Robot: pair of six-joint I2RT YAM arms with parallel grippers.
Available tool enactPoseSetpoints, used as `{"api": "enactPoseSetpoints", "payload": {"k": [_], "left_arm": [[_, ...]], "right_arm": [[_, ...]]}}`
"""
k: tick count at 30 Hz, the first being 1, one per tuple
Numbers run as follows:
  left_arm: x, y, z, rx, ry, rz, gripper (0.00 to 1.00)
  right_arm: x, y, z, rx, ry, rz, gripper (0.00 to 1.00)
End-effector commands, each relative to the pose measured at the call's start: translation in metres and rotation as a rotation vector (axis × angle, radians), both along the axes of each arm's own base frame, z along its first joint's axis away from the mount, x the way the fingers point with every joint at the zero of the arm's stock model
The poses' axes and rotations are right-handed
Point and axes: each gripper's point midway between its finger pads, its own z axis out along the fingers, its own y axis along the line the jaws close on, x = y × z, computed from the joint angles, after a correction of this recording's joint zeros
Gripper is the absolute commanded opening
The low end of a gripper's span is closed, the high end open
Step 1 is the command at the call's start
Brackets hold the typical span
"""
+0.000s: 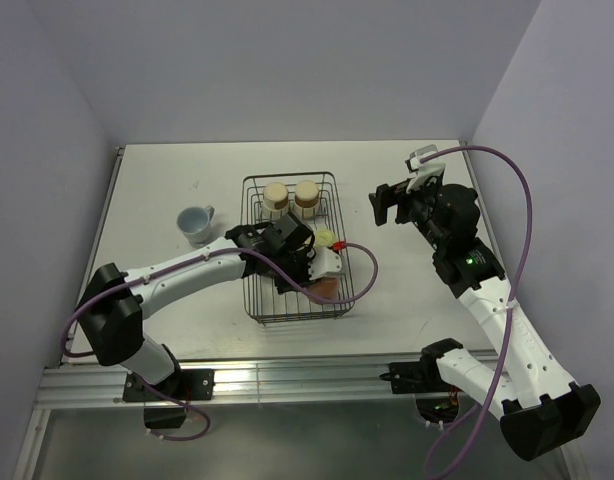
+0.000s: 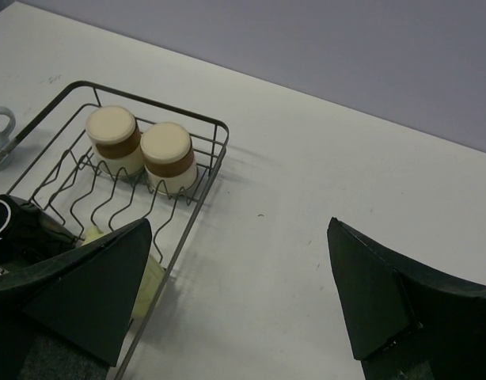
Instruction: Load the cups into the dish rack
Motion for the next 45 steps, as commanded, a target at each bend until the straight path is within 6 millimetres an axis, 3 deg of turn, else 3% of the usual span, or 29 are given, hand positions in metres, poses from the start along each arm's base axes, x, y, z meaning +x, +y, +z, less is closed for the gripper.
{"api": "enactPoseSetpoints", "payload": {"k": [1,14,26,35,45], "left_arm": [[0.010,-0.029,0.035,-0.115,-0.099,-0.130,0.00],[0.014,-0.026,0.013,-0.044,-0.167,-0.318,0.00],[0.022,-0.019,0.006,-0.021,-0.182,-0.477,0.01],[0.036,-0.030,0.009,-0.050,-0.207,-0.525,0.01],[0.035,-0.037,0.002,-0.064,-0.198,-0.571,0.01]], "right_arm": [[-0.001,0.000,0.020,0.032,-0.047,0.004,1.00],[-0.004,-0.002,0.014,0.019,-0.045,0.003,1.00],[-0.005,0.000,0.010,0.014,-0.039,0.015,1.00],[-0.004,0.002,0.009,0.015,-0.034,0.021,1.00],[-0.002,0.000,0.011,0.008,-0.040,0.013,1.00]]}}
